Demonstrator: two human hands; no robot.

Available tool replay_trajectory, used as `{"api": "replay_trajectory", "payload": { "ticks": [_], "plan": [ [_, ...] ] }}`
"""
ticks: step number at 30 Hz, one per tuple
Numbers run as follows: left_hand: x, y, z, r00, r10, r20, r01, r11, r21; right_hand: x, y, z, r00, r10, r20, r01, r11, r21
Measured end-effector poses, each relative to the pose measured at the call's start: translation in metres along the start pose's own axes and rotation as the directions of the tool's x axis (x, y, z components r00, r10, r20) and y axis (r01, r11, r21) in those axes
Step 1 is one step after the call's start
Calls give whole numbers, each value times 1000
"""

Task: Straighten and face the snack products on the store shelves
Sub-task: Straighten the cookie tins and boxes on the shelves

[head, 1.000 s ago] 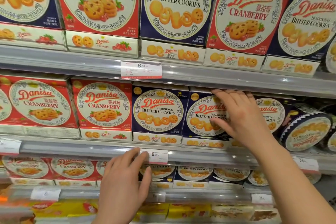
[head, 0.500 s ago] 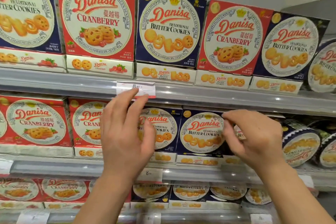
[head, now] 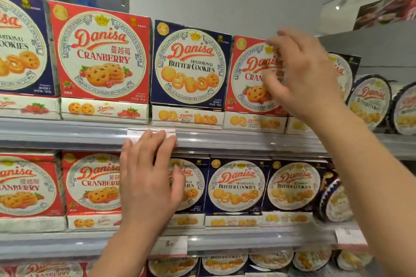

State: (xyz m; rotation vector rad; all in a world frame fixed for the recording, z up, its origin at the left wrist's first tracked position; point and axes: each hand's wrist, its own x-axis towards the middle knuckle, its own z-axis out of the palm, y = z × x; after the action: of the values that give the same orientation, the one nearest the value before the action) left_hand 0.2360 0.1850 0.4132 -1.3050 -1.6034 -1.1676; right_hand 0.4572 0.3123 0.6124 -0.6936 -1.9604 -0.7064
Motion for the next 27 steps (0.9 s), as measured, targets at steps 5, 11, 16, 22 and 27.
{"api": "replay_trajectory", "payload": {
  "ticks": [5, 11, 16, 22, 27],
  "plan": [
    [-2, -12, -1, 995, 88, 47, -91, 994, 60, 16, -2, 12, 986, 88, 143, -74, 992, -99],
    [-1, -14, 1, 994, 106, 39, -109, 991, 75, 4, -7, 8, 996, 80, 38, -76, 993, -93],
    [-2, -9, 8, 997, 77, -24, -75, 994, 74, 1, 1, -16, 999, 41, 10, -41, 998, 38],
    [-3, -7, 9, 999, 52, -5, -51, 995, 85, -24, 18, -48, 997, -74, -7, 74, 981, 181],
    [-4, -3, 6, 1000, 23, 12, -24, 997, 76, -47, 26, -46, 986, -167, -21, 166, 934, 315]
  ]
}}
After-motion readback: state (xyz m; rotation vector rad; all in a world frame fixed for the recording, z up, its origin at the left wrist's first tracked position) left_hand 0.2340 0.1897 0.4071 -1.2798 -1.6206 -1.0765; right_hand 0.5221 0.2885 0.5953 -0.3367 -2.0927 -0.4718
